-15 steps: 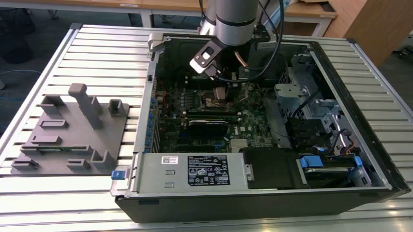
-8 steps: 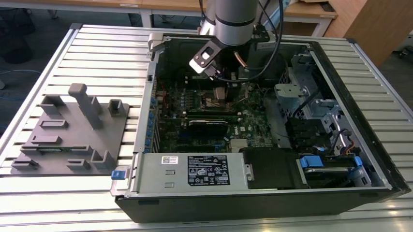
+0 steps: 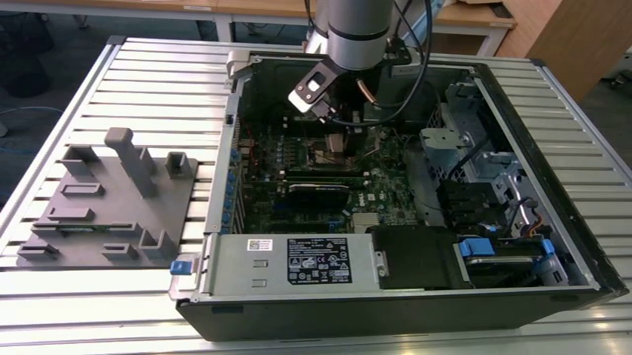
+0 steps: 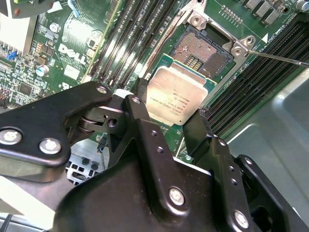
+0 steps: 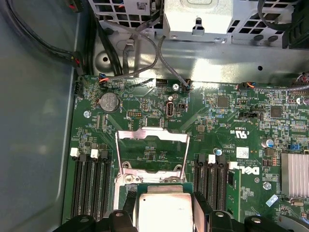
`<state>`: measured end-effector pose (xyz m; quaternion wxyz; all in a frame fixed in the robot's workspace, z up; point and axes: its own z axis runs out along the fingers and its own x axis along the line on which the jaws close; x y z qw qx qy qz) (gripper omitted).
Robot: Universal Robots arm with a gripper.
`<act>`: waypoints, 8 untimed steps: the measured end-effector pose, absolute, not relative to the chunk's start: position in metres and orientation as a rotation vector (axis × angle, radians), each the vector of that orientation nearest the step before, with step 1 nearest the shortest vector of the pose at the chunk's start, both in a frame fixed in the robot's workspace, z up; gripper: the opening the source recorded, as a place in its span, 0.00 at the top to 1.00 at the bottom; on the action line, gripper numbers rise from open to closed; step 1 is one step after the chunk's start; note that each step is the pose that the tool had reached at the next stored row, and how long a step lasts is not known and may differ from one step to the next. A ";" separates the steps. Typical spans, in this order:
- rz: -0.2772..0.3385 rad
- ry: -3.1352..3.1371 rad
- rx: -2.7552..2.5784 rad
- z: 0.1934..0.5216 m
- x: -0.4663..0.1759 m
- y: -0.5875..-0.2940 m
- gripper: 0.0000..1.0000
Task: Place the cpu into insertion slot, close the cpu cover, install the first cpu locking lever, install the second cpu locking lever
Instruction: 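Place the cpu into insertion slot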
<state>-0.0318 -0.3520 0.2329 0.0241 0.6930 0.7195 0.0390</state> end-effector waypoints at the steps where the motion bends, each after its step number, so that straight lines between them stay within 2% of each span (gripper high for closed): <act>1: 0.121 2.226 2.144 0.233 -0.032 -0.352 0.46; 8: 0.120 2.225 2.146 0.231 -0.032 -0.352 0.46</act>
